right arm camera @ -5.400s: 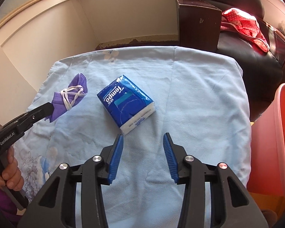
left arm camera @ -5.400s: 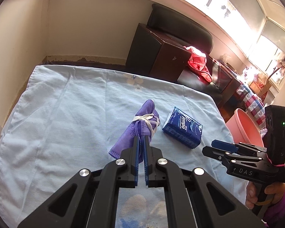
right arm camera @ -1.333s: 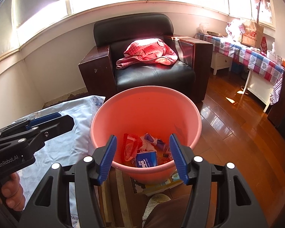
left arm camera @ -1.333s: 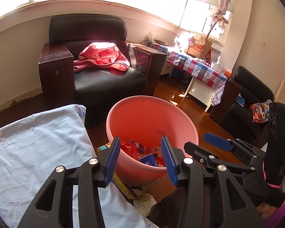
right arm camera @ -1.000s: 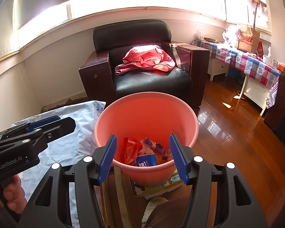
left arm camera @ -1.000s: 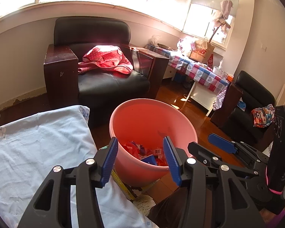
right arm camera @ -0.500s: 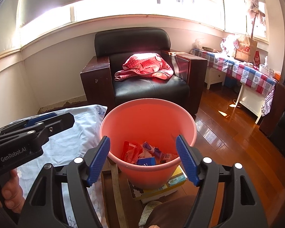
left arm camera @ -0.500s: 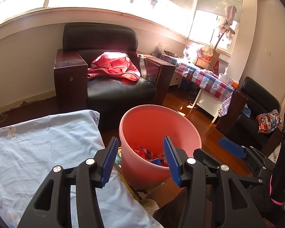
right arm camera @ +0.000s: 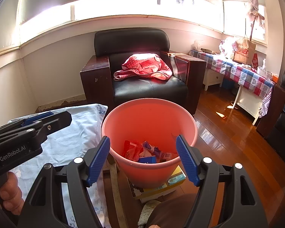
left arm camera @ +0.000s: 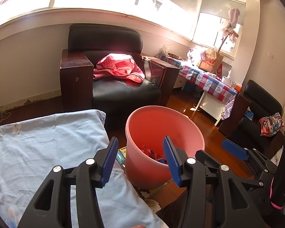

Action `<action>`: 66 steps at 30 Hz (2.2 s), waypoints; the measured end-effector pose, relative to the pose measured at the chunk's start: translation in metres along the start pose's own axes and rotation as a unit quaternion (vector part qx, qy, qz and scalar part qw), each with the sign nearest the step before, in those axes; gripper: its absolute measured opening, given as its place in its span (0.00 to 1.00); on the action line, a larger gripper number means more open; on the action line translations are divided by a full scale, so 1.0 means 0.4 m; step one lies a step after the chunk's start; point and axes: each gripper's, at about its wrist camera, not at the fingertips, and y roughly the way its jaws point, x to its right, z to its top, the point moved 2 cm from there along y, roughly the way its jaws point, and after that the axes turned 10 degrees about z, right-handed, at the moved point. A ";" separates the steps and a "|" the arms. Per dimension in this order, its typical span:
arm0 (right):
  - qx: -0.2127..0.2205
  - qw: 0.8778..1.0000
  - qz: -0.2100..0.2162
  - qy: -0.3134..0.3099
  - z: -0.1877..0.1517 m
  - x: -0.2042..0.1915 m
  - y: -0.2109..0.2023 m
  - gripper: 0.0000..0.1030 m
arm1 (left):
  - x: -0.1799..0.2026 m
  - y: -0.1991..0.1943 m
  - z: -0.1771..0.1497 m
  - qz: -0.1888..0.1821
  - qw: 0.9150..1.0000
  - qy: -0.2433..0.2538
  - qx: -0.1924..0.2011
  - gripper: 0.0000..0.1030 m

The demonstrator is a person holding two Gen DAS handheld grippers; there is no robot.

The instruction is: Collect trash

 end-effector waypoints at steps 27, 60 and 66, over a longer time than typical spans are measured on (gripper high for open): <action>-0.008 1.000 -0.013 0.011 -0.009 0.004 0.010 0.70 | -0.026 0.015 -0.017 0.009 1.000 0.000 -0.002 0.47; -0.020 1.000 -0.012 0.016 -0.020 0.007 0.029 0.70 | -0.021 0.026 -0.042 0.008 1.000 0.005 -0.009 0.47; -0.020 1.000 -0.012 0.017 -0.019 0.008 0.031 0.70 | -0.019 0.025 -0.042 0.008 1.000 0.005 -0.010 0.47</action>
